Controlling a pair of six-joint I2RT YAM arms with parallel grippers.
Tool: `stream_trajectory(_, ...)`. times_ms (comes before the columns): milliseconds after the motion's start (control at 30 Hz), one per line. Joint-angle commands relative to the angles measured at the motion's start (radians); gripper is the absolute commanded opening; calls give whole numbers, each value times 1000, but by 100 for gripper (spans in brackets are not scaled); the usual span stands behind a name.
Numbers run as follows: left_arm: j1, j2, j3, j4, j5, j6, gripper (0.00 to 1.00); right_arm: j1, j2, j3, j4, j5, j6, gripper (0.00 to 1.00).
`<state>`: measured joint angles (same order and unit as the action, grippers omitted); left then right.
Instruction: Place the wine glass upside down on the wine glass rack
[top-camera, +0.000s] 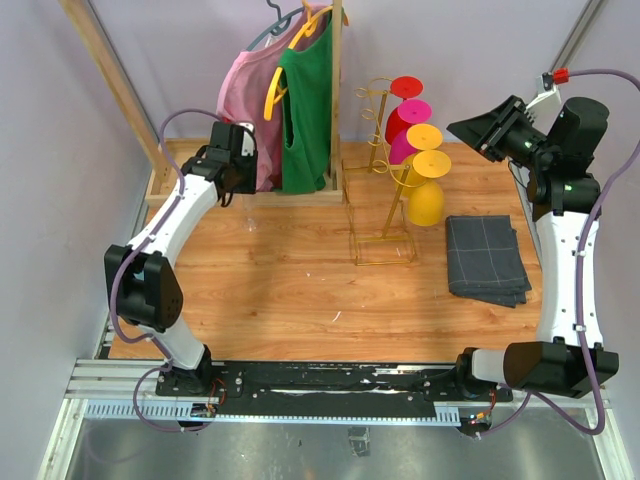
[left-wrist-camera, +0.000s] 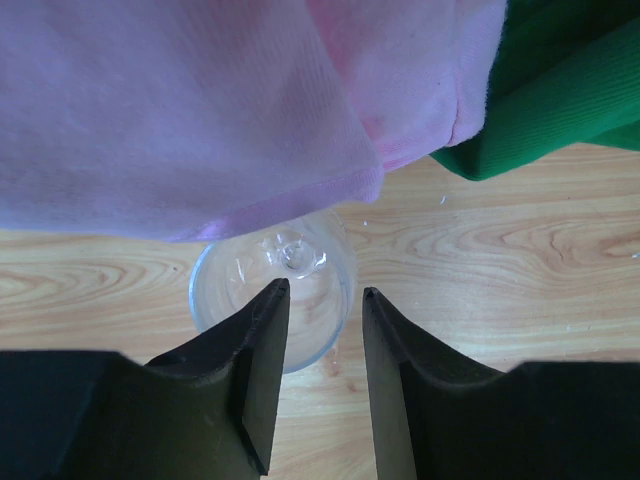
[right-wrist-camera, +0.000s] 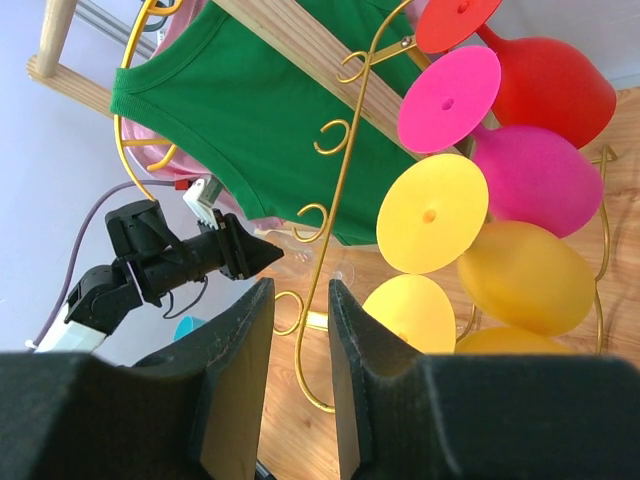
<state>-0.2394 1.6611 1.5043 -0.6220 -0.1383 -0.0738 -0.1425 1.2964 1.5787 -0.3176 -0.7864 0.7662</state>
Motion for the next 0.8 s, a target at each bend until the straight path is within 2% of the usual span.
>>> stream_trajectory(0, -5, 23, -33, 42, 0, 2, 41, 16, -3, -8, 38, -27, 1, 30)
stream_trajectory(233, -6, 22, -91, 78, 13, -9, 40, 16, -3, -14, 50, -30, 12, 30)
stream_trajectory(333, -6, 13, -109, 89, 6, -11, 35, 15, -5, -17, 53, -30, 14, 30)
stream_trajectory(600, -6, 0, -110, 90, 5, -19, 4, 15, -6, -23, 57, -31, 21, 30)
stream_trajectory(767, -6, -22, -116, 90, 21, -28, 0, 15, -9, -22, 57, -31, 22, 30)
